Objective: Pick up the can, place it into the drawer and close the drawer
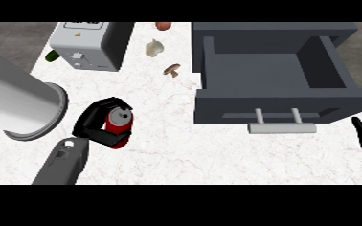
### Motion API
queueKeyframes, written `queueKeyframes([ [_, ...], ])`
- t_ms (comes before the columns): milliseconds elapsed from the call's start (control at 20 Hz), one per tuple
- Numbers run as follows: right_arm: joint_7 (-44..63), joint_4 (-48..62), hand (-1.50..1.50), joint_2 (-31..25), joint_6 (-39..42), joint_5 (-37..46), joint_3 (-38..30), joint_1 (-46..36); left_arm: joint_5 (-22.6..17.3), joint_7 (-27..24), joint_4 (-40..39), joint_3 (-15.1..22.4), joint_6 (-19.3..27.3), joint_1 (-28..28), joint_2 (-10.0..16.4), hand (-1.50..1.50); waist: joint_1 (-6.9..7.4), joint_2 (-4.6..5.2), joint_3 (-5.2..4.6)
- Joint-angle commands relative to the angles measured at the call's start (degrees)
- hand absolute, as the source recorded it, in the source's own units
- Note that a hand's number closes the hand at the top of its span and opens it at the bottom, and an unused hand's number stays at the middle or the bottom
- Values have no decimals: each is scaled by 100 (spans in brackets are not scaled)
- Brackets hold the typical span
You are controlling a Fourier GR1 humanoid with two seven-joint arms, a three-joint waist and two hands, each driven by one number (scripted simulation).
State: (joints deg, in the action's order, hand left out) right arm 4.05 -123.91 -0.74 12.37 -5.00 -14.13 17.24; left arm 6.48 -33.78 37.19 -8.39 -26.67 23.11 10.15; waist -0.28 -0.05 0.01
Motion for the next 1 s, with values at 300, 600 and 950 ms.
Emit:
queueKeyframes([
  [300, -56, -87, -150, -8, 209, -182, -186, 190, -652, 987, 1327, -310, 379, -362, -279, 150, 34, -22, 7],
  [600, -18, 81, -150, -11, 127, -295, -283, 51, -865, 1192, 1903, -922, 2057, -542, -658, 150, 72, -25, 8],
  [950, 228, -435, -150, 72, 24, -183, -63, 265, -756, 2421, 3475, -213, 2444, -657, -856, 150, 18, -10, 1],
])
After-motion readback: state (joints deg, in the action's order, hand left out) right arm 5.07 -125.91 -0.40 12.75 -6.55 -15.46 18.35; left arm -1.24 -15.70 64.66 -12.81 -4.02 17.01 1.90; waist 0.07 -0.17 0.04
